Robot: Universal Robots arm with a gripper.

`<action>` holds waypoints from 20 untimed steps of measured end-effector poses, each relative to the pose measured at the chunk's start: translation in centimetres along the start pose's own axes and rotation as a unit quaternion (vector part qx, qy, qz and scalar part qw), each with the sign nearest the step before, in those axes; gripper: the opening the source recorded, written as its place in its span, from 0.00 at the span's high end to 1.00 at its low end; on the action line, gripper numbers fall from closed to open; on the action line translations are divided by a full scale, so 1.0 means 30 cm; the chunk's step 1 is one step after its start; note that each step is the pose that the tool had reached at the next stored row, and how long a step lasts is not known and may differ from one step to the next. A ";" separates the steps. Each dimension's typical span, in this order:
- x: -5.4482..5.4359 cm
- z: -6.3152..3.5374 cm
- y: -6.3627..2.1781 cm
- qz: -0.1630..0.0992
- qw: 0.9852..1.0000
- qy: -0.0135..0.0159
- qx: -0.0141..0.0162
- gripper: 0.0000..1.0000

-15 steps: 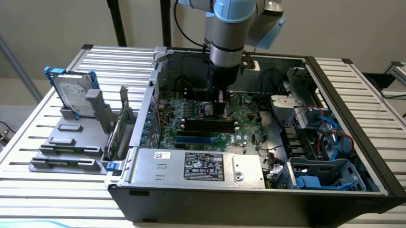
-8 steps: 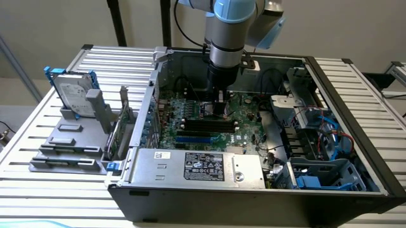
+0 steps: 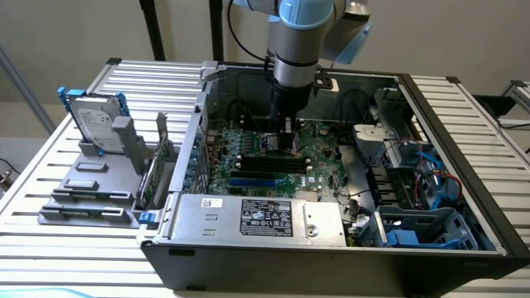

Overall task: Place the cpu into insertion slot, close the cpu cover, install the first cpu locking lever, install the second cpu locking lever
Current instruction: 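Place the cpu into insertion slot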

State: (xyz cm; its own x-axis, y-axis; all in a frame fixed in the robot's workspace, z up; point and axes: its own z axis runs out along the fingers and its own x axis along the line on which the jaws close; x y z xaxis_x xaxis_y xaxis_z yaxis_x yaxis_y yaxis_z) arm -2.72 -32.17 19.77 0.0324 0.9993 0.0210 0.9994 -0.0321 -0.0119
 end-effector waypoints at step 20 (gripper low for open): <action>-0.026 -0.088 -0.109 0.000 1.000 0.000 0.001 0.76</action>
State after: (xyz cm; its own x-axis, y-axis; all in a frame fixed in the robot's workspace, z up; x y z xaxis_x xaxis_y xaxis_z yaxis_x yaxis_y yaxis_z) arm -5.99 -32.90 22.42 0.0325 0.9992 0.0216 0.9994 -0.0322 -0.0136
